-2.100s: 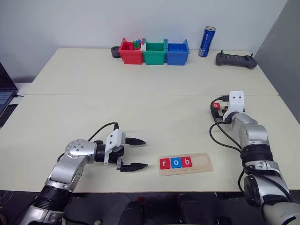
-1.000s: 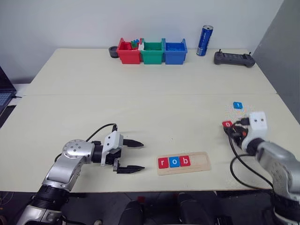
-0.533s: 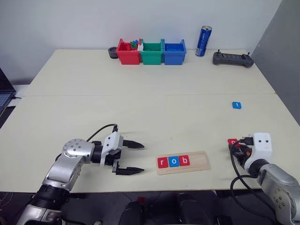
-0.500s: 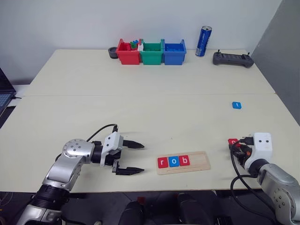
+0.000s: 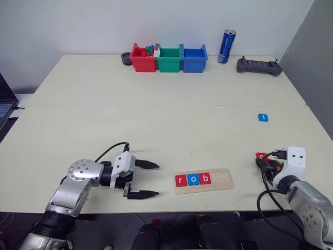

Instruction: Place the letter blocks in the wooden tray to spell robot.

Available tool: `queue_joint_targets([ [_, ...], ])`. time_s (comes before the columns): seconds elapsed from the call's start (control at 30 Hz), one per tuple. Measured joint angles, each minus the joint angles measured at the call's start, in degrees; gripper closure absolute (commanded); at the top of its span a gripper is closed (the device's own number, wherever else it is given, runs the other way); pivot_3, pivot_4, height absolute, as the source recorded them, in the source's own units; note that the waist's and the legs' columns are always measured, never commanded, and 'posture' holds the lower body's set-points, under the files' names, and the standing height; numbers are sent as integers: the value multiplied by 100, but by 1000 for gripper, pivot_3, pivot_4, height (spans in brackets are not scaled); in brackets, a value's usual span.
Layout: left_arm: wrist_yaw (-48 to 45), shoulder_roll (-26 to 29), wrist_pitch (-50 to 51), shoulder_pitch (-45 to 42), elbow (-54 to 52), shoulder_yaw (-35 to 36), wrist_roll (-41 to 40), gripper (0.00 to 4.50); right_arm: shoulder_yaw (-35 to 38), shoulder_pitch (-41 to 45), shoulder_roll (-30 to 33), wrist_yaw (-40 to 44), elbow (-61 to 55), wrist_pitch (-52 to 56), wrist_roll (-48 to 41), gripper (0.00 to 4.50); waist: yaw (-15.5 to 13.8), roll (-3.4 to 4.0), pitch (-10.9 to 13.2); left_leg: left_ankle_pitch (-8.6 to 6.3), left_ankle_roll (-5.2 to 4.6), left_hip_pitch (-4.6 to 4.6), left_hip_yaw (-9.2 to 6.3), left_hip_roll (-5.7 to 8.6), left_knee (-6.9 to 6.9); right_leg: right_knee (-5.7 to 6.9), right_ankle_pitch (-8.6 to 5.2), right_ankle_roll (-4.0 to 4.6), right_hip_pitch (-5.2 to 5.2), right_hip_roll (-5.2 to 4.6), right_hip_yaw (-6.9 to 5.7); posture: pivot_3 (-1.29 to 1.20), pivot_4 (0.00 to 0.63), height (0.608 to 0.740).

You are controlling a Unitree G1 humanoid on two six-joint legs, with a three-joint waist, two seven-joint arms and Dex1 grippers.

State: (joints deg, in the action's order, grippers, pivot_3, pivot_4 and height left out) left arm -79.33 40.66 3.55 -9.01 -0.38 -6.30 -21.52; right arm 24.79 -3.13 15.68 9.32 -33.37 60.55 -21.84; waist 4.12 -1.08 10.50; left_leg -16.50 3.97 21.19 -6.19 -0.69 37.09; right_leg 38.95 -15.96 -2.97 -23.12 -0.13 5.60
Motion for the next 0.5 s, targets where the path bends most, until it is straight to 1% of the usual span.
queue_joint_targets([
  [0.1, 3, 0, -32, 1, 3, 1, 0, 0, 0, 36, -4, -11, -2, -13, -24, 39, 0, 0, 0, 0, 0, 0, 0, 0, 0, 0, 0, 0, 0, 0, 0, 0, 150, 740],
  [0.37, 126, 0, -1, 7, -17, 2, -3, 0, -16, 40, 23, -73, 2, -124, 18, 39, -3, 2, 1, 0, 0, 0, 0, 0, -2, 0, 0, 1, -2, 0, 0, 0, 150, 740],
  [0.5, 188, 1, 94, -14, -114, 2, -7, 0, -38, 45, 162, 13, 2, -252, 21, 39, -3, 2, 2, 0, 0, 1, 0, 0, -2, 0, -1, 1, -2, 0, 0, 0, 150, 740],
])
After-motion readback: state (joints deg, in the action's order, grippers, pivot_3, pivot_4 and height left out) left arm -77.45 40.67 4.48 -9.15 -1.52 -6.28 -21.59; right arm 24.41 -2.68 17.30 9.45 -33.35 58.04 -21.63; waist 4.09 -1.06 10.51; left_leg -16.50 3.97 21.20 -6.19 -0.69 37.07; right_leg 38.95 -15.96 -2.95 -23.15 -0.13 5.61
